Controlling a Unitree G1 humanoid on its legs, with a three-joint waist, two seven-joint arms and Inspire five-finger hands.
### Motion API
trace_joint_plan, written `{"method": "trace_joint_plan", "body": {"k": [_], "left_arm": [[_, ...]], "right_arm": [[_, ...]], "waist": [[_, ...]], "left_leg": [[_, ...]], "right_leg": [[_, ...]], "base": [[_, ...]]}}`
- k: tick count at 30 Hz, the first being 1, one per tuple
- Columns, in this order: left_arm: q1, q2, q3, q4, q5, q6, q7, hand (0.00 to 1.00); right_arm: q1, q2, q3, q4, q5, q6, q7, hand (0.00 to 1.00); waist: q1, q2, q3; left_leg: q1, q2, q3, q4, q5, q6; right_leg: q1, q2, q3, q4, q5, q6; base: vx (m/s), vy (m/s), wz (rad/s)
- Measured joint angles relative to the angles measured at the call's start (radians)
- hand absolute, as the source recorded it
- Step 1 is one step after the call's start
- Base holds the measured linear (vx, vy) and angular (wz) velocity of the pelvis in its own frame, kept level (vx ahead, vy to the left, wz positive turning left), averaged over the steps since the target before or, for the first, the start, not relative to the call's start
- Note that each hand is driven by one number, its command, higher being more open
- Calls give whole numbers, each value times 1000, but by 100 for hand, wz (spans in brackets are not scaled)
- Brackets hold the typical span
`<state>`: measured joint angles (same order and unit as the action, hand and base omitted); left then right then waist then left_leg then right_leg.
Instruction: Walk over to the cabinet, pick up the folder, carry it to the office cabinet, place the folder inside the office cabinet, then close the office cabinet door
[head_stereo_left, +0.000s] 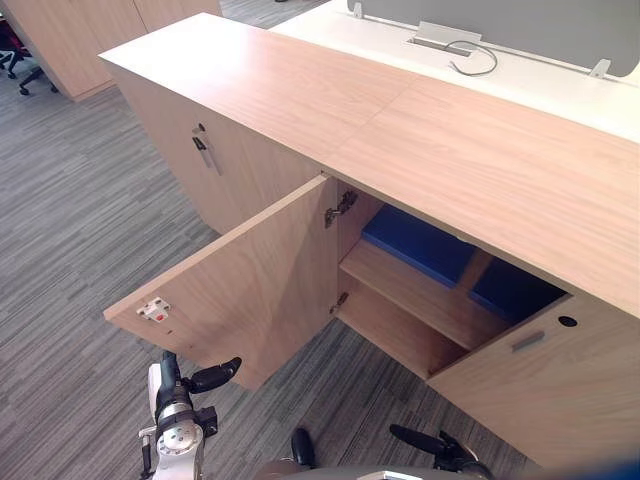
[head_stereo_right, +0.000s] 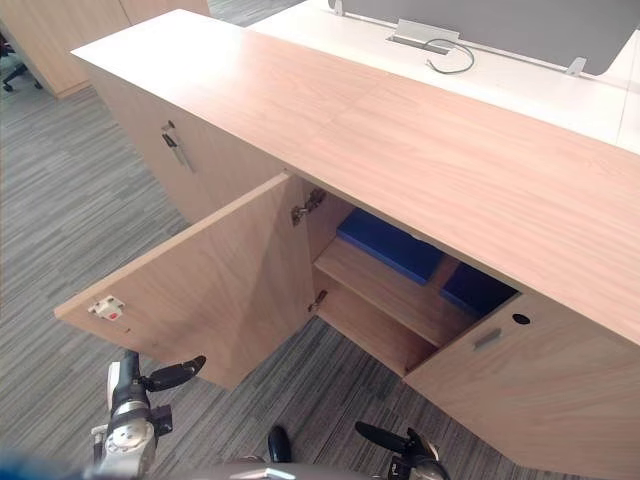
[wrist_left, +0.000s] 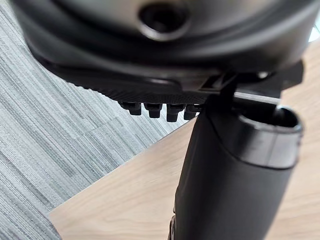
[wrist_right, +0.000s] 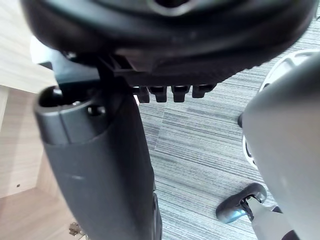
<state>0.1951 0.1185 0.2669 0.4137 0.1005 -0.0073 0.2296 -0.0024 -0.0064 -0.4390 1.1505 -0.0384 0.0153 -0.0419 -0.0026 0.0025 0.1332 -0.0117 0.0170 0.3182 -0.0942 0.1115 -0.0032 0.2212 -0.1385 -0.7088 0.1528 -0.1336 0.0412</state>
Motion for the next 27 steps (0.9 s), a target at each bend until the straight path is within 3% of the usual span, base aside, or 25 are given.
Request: {"method": "trace_joint_plan", "body": {"k": [7,13,17,19,20,23,27], "left_arm": [[28,75,-121,0,0,-1,-45,100],[105,230,-352,-128,108,0,-94,100],[181,345,-577,-322,307,-8,-174,100],[180,381,-670,-400,396,-37,-204,100],[178,393,-721,-415,425,-55,-211,100],[80,396,-896,-431,497,-136,-218,100],[-77,357,-1033,-601,499,-308,-214,100]], "right_arm": [[13,-26,28,-7,-1,-5,11,100],[19,-43,30,0,-12,-8,16,100],[20,-78,55,34,-44,-39,14,100],[18,-93,68,45,-46,-41,10,100],[18,-94,69,46,-45,-42,8,100],[19,-91,107,52,-45,-50,6,100],[17,-83,118,64,-45,-66,3,100]], "waist": [[10,27,-3],[31,29,-5],[60,44,-9],[59,49,-14],[58,49,-14],[47,26,-31],[32,13,-52]], "left_leg": [[-19,2,0,0,9,-5],[-81,-45,-15,-1,34,32],[-120,-55,-10,0,26,47],[-143,-54,26,1,29,57],[-146,-57,28,0,28,77],[-152,-79,32,2,18,93],[-152,-98,31,5,7,107]], "right_leg": [[-15,2,-2,-5,-6,10],[-44,-27,-30,-46,-58,76],[-68,-34,-60,-53,-42,73],[-81,-34,-77,-66,-25,74],[-83,-35,-73,-66,-19,73],[-96,-57,-52,-60,-2,86],[-103,-70,-28,-46,-1,86]], "base": [[-67,12,1],[-118,32,12],[-106,84,28],[-59,95,29],[15,109,2],[31,109,-4],[18,74,1]]}}
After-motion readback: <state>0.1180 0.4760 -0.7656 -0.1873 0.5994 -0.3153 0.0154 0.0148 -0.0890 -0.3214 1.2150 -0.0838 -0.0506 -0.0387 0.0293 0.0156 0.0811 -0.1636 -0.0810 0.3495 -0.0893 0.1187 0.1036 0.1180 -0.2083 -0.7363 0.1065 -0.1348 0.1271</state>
